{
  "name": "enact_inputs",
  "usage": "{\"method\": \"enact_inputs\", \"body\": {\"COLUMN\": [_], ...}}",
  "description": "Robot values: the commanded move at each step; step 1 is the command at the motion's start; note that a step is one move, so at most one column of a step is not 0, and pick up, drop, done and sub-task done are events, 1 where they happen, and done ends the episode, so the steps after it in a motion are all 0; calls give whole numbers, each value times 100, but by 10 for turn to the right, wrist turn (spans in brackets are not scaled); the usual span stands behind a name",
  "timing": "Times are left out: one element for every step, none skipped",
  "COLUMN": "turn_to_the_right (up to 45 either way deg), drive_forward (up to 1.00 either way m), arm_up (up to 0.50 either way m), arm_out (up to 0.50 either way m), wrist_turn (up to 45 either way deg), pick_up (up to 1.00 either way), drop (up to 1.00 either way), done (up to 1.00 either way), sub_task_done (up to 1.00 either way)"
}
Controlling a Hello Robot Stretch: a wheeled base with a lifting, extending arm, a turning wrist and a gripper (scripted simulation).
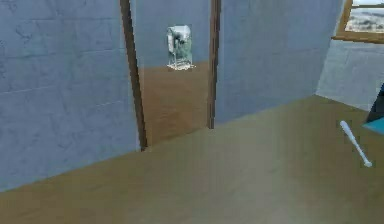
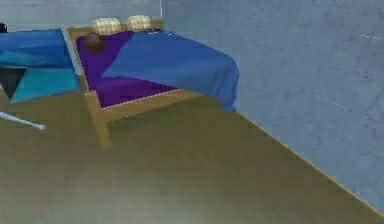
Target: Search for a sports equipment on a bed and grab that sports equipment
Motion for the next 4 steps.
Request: {"method": "enact_inputs", "body": {"turn_to_the_right": [450, 120, 0, 360], "drive_forward": [0, 0, 100, 0], "arm_up": [0, 0, 0, 0], "arm_out": [0, 0, 0, 0], "wrist_turn": [0, 0, 0, 0], "pick_up": [0, 0, 0, 0], "drop": [0, 0, 0, 0], "done": [0, 0, 0, 0], "sub_task_done": [0, 0, 0, 0]}}
